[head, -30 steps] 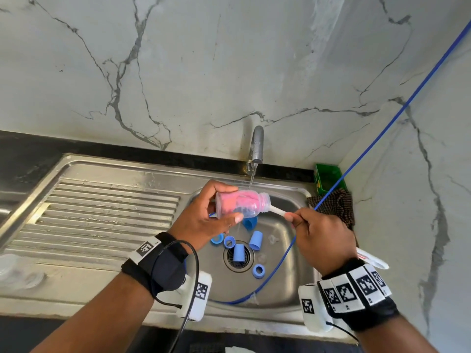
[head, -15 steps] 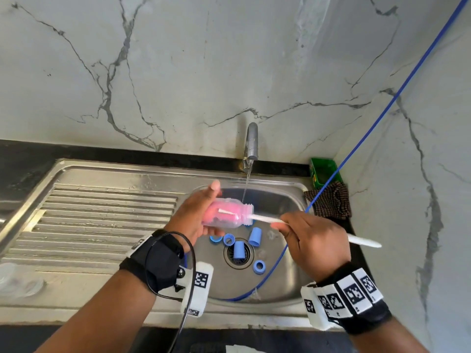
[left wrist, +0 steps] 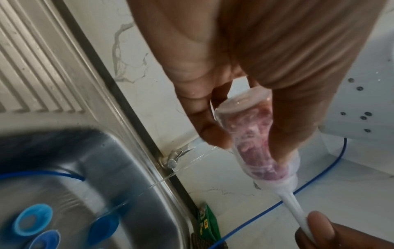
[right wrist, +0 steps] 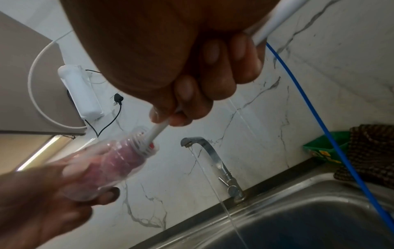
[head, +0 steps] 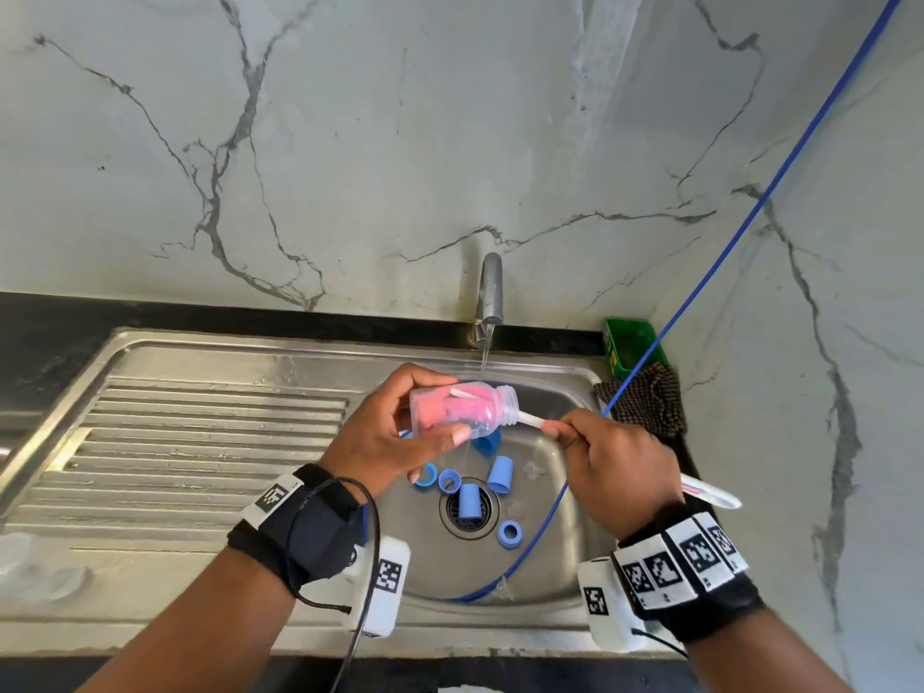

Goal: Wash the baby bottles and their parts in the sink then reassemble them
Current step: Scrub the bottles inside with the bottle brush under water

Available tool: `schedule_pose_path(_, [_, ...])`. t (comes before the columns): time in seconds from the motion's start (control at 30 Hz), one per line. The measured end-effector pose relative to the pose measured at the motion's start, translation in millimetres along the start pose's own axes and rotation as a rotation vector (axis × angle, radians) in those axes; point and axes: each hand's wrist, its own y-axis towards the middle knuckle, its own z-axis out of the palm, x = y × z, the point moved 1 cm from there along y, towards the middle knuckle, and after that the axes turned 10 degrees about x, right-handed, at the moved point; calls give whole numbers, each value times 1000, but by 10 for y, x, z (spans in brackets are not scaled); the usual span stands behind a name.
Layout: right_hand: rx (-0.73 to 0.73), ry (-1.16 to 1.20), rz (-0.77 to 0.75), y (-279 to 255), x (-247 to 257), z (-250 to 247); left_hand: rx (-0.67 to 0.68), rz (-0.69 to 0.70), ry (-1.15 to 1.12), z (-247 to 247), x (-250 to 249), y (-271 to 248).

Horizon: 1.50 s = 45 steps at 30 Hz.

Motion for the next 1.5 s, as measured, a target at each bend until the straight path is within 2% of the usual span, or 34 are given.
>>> schedule_pose_path(0.07, [112, -12, 41, 21, 32, 14, 12, 38, 98, -72, 27, -20])
schedule_pose_path(0.17, [170, -42, 82, 29, 27, 31, 17, 89, 108, -110, 85, -32])
schedule_pose_path(0.3, [73, 18, -10, 6, -37, 34, 11, 104, 55, -58, 169, 11])
schedule_pose_path(0.4, [54, 221, -23, -21, -86, 31, 9, 139, 126, 21, 186, 42])
schedule_pose_path(0.47, [88, 449, -36, -19, -125, 5, -16, 110, 23, 43, 153, 60])
schedule_pose_path(0.5, [91, 525, -70, -7, -137, -22, -15, 77, -50, 42, 128, 72])
schedule_pose_path(0.57, [48, 522, -215, 7, -160, -107, -6, -33, -198, 49, 84, 118])
schedule_pose_path(0.7, [-130, 190, -568, 70, -222, -342, 47, -409, -378, 117, 50, 148])
schedule_pose_path(0.8, [-175, 22, -681, 102, -240, -410, 18, -590, -431, 223, 99, 129])
schedule_pose_path(0.93, [-182, 1, -702, 119, -250, -307, -17, -714, -495, 290, 195, 59])
schedule_pose_path(1.0, [-183, -5, -683, 118, -246, -222, -30, -731, -546, 273, 236, 14])
schedule_pose_path(1.07, [-210, -3, -608, 97, -258, -143, -105, -690, -558, 216, 241, 7])
schedule_pose_path(1.17, [-250, 5, -488, 74, -344, -132, -222, -604, -442, 88, 230, 47])
schedule_pose_path(1.23, [-292, -1, -424, 74, -429, -191, -252, -578, -398, 34, 237, 57])
schedule_pose_path(1.33, [-318, 66, -367, 92, -381, -196, -230, -572, -380, 114, 235, 80])
schedule_pose_path(1.43, [-243, 123, -408, 66, -102, -22, -144, -545, -347, 290, 226, 140])
schedule_pose_path(1.5, [-235, 132, -418, 75, -128, -45, -168, -526, -322, 256, 189, 171])
